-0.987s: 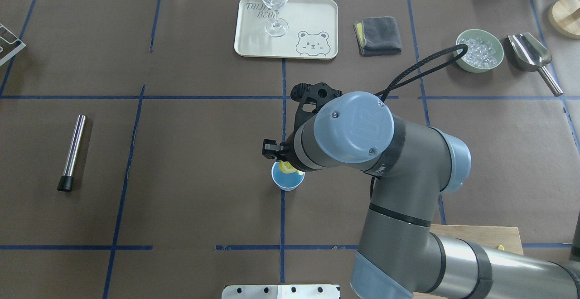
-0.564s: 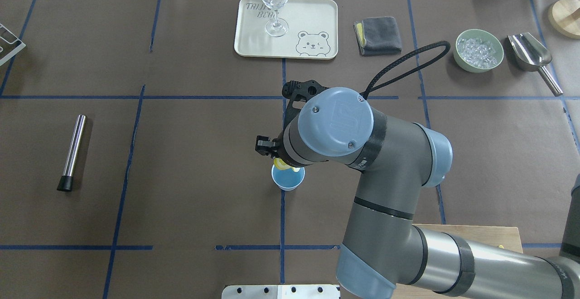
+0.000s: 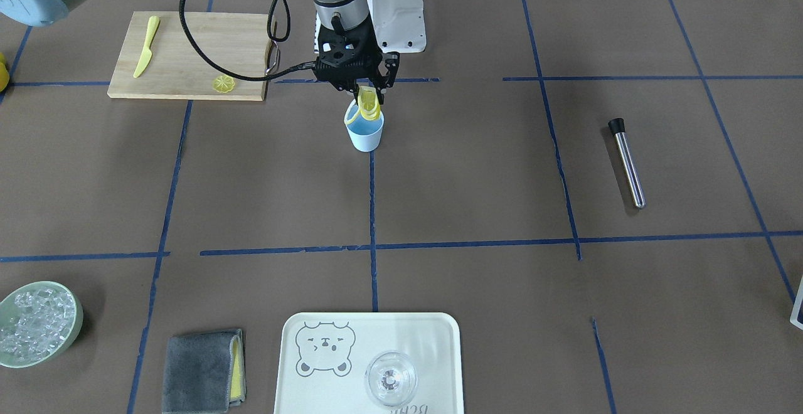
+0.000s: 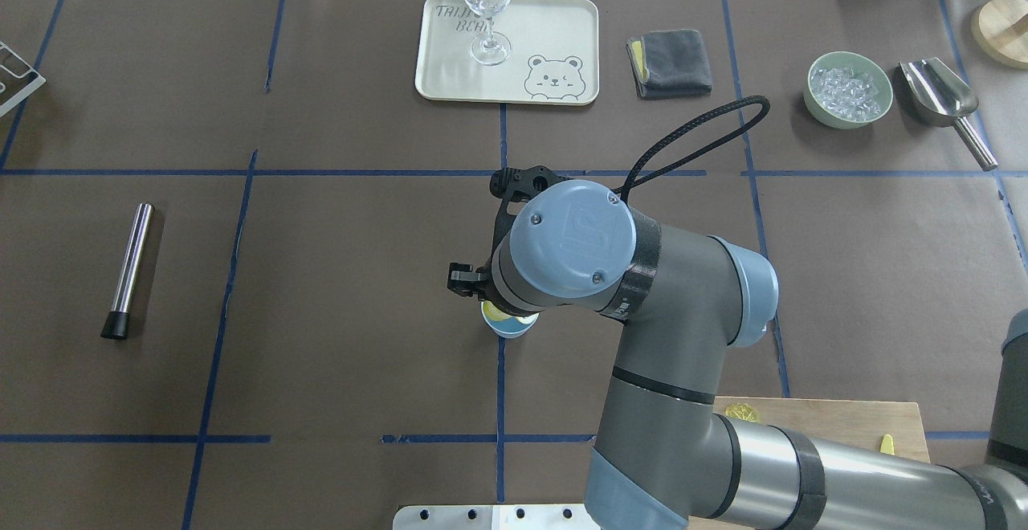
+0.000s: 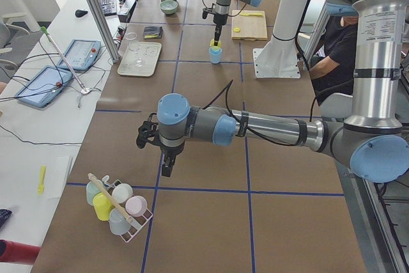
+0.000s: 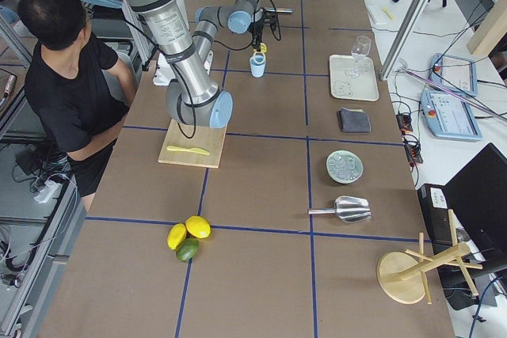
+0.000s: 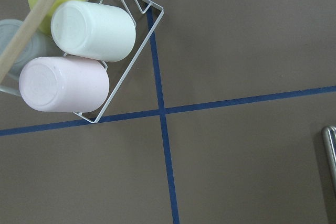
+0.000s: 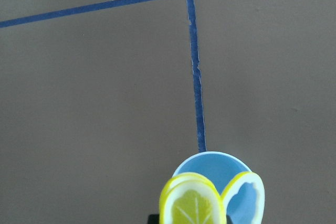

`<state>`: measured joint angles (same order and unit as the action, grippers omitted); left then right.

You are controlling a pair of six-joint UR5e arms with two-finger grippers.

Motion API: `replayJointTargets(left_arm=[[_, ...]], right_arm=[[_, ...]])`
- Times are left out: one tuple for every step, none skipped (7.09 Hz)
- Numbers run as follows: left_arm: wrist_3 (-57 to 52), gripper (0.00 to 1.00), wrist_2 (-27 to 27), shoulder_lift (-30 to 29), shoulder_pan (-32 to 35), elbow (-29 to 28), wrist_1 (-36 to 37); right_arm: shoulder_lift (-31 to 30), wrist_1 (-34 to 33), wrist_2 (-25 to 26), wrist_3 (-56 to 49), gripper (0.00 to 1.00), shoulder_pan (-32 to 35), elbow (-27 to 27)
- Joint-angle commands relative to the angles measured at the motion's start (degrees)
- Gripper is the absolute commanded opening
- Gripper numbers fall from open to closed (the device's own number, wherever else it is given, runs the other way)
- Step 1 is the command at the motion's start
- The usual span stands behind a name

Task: Squeeze lemon into cup
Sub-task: 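Lower the slice into the blue cup and open the right gripper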

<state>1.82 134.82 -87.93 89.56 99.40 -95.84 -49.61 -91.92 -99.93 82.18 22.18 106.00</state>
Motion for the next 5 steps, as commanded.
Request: replayJointTargets(left_arm=[[0.0,1.0,0.0,0.0,0.0,-1.1,-1.4],[0.0,1.0,0.0,0.0,0.0,-1.1,-1.5],[0.0,1.0,0.0,0.0,0.0,-1.1,-1.5],[0.0,1.0,0.0,0.0,0.0,-1.2,-1.5],[0.0,1.0,0.0,0.0,0.0,-1.2,-1.5]], right_arm=[[0.0,-0.1,0.0,0.0,0.59,-0.1,0.0],[0.0,-0.1,0.0,0.0,0.67,-0.1,0.0],[0.0,-0.1,0.0,0.0,0.67,0.0,0.0],[0.0,-0.1,0.0,0.0,0.67,-0.1,0.0],[0.0,-0.1,0.0,0.0,0.68,0.0,0.0]])
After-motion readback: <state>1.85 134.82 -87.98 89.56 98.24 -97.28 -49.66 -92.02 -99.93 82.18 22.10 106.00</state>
